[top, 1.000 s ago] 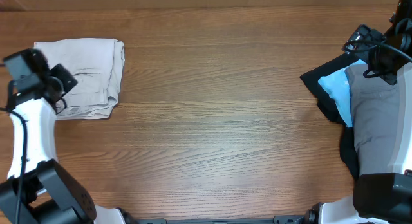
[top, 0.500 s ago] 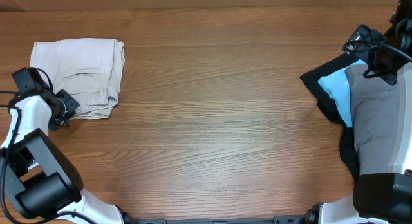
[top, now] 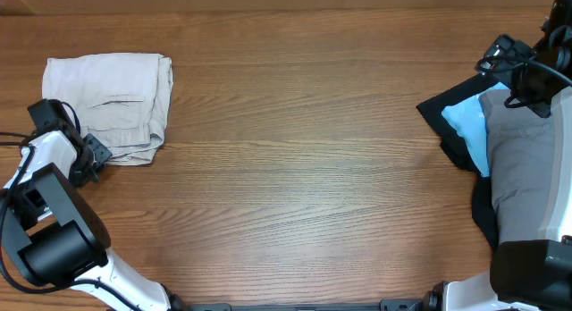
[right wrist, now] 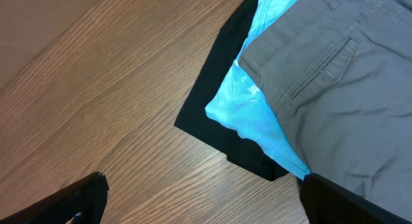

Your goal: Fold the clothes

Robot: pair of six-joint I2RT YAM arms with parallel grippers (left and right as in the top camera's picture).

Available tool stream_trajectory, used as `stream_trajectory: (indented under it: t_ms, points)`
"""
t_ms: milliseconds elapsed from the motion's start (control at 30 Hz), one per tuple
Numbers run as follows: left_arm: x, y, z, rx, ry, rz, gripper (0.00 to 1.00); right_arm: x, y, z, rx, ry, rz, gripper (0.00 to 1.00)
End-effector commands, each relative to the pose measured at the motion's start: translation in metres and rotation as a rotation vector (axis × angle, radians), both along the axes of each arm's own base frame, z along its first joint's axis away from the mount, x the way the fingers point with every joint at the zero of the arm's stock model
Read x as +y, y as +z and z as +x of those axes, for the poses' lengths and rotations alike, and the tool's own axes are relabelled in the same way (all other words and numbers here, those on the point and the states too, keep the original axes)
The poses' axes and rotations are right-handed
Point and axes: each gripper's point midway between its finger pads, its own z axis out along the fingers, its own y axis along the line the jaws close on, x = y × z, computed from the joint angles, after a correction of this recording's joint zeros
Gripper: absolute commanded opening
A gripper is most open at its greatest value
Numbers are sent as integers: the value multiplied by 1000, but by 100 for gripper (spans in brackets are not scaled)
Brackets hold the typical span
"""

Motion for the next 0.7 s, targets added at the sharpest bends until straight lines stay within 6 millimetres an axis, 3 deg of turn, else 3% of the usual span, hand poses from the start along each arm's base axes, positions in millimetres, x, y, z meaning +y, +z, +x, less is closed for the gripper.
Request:
stream_trajectory:
  t_ms: [0, 133, 467, 567, 667]
  points:
    - [9, -21, -13, 77, 30, 31, 4, -3, 2, 0, -6, -8, -10, 100]
    - [24, -18, -13, 83, 49, 111, 4, -3, 2, 0, -6, -8, -10, 100]
    - [29, -8, 0, 47, 21, 132, 4, -3, 2, 0, -6, -8, -10, 100]
    - [28, 10, -4, 59, 40, 125, 4, -3, 2, 0, -6, -8, -10, 100]
    - [31, 49, -7, 22, 120, 153, 4, -3, 2, 0, -6, -7, -9, 100]
